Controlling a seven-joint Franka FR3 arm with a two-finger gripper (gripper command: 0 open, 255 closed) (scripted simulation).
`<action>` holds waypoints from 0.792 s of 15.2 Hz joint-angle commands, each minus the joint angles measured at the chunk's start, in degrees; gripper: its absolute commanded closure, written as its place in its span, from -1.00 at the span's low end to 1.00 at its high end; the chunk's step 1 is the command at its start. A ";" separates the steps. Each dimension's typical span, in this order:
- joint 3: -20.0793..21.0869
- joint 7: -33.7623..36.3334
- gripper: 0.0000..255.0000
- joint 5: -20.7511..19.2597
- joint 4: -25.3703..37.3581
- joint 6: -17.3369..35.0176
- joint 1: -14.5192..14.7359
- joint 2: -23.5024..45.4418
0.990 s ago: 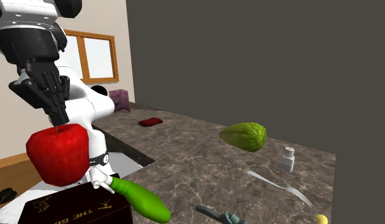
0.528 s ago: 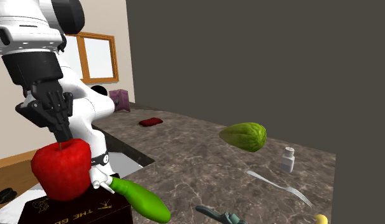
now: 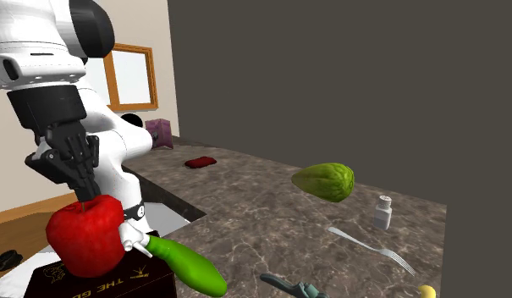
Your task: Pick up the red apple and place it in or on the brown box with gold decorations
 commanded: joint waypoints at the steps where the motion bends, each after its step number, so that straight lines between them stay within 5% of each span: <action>1: 0.00 0.01 1.00 0.00 -0.02 0.04 0.00 0.00; 3: 0.00 0.01 1.00 0.00 -0.02 0.04 0.00 0.00; 4: 0.00 0.01 -1.00 0.00 -0.02 0.04 0.00 0.00; 9: 0.00 0.01 -1.00 0.00 -0.02 0.04 0.00 -0.01; 12: 1.51 -0.23 -1.00 0.99 5.31 -5.76 0.15 -0.46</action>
